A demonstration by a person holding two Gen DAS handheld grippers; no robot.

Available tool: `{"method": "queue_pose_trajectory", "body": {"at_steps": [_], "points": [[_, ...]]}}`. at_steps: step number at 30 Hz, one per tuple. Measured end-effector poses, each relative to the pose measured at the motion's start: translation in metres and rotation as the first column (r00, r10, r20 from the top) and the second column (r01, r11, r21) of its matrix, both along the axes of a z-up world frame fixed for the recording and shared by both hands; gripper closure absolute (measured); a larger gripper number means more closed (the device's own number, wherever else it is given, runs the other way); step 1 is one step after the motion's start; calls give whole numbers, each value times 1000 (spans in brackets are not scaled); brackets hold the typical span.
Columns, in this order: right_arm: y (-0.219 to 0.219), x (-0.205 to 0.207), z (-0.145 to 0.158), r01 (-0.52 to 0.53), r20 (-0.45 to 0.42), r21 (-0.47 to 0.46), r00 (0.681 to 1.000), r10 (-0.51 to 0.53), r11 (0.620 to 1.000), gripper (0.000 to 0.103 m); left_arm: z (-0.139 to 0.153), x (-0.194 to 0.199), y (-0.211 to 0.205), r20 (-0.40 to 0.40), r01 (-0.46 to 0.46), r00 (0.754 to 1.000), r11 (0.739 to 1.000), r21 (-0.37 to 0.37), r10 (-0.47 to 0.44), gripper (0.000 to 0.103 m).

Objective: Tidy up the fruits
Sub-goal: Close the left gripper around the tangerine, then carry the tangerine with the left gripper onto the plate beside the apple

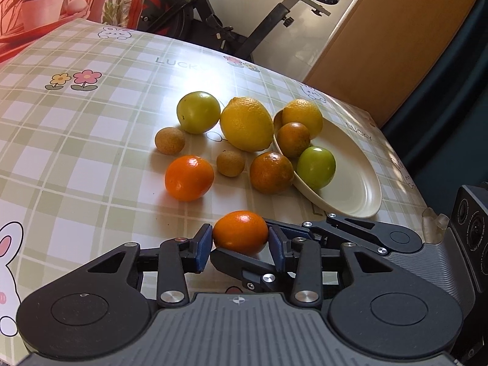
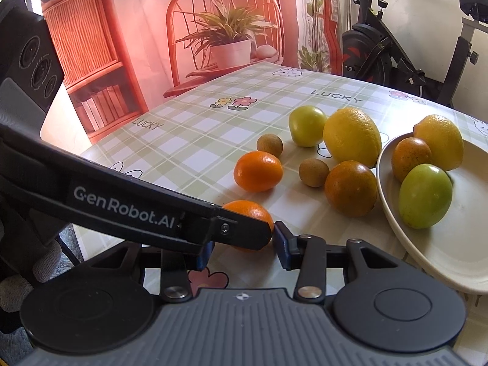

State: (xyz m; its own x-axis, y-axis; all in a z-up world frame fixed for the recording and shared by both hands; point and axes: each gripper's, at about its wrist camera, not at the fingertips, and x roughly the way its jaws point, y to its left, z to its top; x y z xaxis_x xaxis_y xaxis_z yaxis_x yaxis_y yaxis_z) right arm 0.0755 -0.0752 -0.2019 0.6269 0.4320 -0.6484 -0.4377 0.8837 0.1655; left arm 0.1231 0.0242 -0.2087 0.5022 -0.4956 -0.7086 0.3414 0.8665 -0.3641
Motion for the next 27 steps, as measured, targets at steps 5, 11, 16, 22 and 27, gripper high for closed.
{"method": "queue_pose_trajectory", "body": {"at_steps": [5, 11, 16, 22, 27], "points": [[-14, -3, 10, 46, 27, 38, 999, -47, 998, 59, 16, 2, -15, 48, 33, 998, 999, 15, -33, 61], [-30, -8, 27, 117, 91, 39, 989, -120, 992, 59, 33, 9, -46, 92, 109, 989, 993, 47, -113, 61], [-57, -10, 34, 211, 104, 73, 970, -218, 975, 59, 36, 16, -78, 107, 169, 979, 983, 70, -176, 60], [-89, -14, 33, 294, 82, 97, 950, -302, 951, 59, 26, 20, -109, 79, 222, 971, 973, 70, -227, 60], [-106, -17, 28, 351, 67, 84, 932, -357, 933, 59, 14, 25, -127, 61, 249, 965, 965, 80, -254, 60]]}}
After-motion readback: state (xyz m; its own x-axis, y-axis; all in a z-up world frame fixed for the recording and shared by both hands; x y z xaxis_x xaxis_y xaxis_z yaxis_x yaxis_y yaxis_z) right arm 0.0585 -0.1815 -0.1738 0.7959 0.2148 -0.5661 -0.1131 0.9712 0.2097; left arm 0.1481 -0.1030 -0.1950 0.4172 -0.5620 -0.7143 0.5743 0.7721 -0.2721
